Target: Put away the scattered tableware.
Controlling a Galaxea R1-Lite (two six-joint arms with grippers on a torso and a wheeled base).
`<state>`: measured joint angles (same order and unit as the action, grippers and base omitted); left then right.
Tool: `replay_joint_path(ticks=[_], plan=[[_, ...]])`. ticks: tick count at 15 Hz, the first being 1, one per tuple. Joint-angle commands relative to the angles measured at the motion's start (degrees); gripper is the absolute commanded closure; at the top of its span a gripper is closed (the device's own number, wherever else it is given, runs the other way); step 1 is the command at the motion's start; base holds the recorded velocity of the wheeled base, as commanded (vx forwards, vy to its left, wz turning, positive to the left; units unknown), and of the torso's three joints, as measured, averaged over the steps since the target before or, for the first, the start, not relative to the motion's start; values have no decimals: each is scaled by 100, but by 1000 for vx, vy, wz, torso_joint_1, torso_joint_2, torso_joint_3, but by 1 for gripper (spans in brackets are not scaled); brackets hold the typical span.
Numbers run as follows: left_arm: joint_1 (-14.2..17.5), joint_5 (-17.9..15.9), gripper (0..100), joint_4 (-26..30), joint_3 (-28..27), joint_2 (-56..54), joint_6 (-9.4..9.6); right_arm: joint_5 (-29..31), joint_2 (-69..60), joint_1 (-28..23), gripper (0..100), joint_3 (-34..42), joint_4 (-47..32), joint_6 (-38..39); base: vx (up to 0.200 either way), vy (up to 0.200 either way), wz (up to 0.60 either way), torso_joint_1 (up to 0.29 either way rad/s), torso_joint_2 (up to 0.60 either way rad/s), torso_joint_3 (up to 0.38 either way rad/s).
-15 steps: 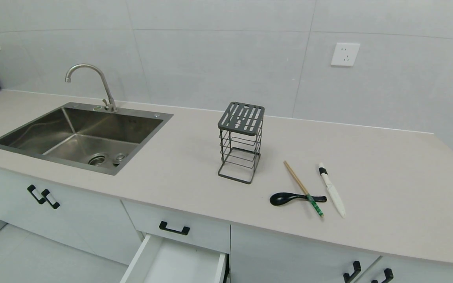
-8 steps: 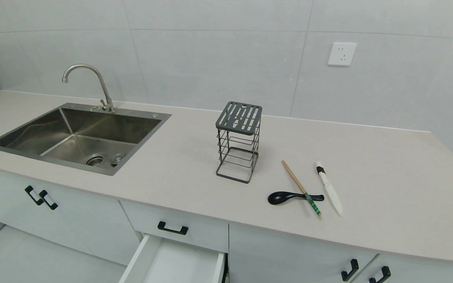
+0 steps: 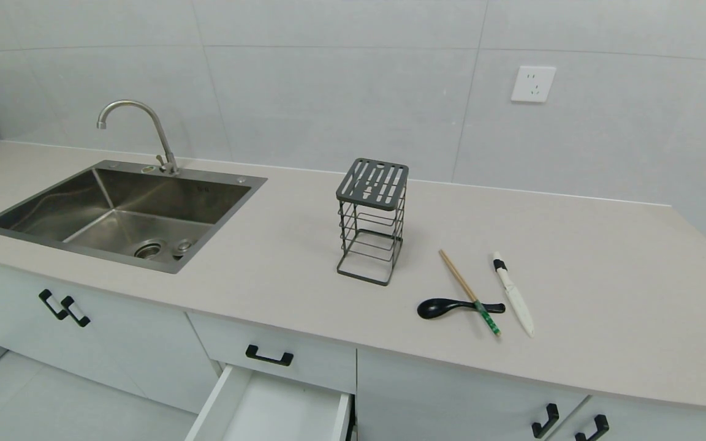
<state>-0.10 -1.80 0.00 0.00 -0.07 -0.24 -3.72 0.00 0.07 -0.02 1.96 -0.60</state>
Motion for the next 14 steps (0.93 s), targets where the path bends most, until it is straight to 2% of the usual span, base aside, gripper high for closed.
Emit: replay_joint_path(ticks=[1,3,4,7,9,12,14], plan=[[1,5,0,0,0,7,-2,-243,0,1,0,2,1113,-230,0,0,0,0,0,0],[1,-4,0,0,0,7,-2,-683,0,1,0,2,1219,-371,0,0,0,0,0,0],[1,-4,0,0,0,7,-2,-1122,79,28,0,-112,832,-345,0,0,0,0,0,0],[1,-4,0,0,0,7,7,-1711,905,327,0,-709,-302,-230,0,0,0,0,0,0],[1,-4,0,0,0,7,7,-1869,1485,520,0,-797,-469,-248,0,0,0,0,0,0],[1,-4,0,0,0,7,7,-1861,2399,1118,0,-797,-451,-248,0,0,0,0,0,0],[1,-4,0,0,0,7,7,-1843,3041,1258,0,-1043,-442,-292,0,0,0,0,0,0]])
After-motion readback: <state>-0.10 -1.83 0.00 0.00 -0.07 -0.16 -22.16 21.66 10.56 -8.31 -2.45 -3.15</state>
